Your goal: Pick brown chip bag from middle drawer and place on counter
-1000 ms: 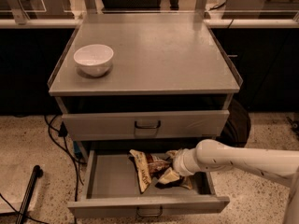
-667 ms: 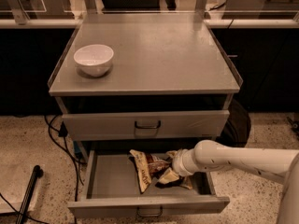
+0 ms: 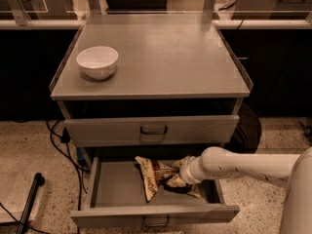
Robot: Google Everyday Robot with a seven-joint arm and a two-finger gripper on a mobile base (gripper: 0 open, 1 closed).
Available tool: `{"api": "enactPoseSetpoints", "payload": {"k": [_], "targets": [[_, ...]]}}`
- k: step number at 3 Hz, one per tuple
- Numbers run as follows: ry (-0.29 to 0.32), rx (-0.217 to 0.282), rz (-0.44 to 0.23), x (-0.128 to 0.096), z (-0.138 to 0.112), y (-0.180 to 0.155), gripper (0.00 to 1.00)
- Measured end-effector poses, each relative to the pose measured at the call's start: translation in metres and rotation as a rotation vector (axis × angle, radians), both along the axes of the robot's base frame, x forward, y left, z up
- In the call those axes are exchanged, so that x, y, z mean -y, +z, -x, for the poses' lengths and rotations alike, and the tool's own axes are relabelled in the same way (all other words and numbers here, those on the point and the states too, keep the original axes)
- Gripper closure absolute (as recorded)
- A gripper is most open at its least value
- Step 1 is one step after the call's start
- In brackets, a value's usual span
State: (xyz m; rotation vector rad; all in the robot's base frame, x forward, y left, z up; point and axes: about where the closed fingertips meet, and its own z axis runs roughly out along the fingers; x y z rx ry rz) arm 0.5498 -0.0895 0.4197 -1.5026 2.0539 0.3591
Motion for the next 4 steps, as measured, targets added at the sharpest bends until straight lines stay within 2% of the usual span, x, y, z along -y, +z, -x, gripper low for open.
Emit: {"api": "enactPoseSetpoints", "payload": {"k": [2, 4], "targets": [[0.000, 0.000, 0.000, -0.0001, 0.0000, -0.0001, 0.97], [0.001, 0.000, 0.000, -0.0003, 0.0002, -0.0002, 1.00]]}}
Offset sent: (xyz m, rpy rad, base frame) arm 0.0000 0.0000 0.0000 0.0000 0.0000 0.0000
